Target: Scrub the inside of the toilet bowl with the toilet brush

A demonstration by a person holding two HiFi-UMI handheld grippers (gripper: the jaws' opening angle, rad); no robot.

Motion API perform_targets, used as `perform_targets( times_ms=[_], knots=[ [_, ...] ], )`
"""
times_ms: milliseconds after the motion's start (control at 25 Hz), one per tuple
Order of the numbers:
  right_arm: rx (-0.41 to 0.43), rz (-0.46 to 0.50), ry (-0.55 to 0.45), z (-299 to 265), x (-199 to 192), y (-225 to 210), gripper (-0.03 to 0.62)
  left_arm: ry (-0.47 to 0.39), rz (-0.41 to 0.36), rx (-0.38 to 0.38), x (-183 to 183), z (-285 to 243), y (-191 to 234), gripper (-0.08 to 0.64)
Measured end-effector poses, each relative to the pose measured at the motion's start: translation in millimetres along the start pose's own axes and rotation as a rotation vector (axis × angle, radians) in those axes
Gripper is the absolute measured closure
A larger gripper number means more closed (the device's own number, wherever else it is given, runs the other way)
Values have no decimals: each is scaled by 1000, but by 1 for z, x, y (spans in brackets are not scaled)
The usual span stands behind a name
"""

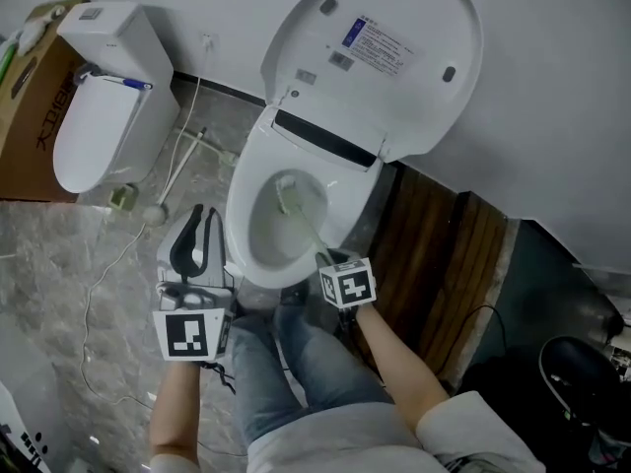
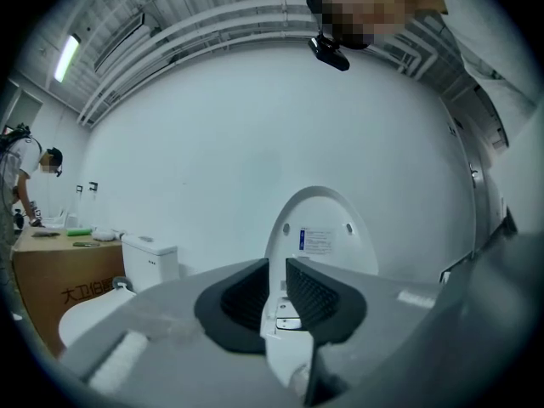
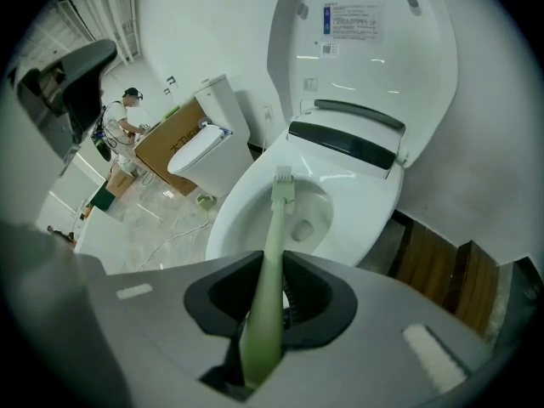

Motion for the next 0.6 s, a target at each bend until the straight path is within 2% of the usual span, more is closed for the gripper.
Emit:
perform_targets(
  times_ms=[400,440,520,600],
  knots=[
    [-23,-32,89,-47,-6,-15,518,65,-30,-79,-51,-15,-4,485],
    [-34,-36,98,-52,-6,-17,518,69,-39,-69,-55,-16,-2,485],
    [-46,-53,102,-61,-3,-20,518,65,-65,-24,-61,-17,4,550],
    [-45,-78,89,-69,1,-21,518,62,-81,0,-68,-19,8,558]
  ],
)
Point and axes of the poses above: the fingertips, and each gripper's own axes: z backward along the fingers, y to its left, x out of its top, the point moved 2 cm from there along z, backward along the fingers
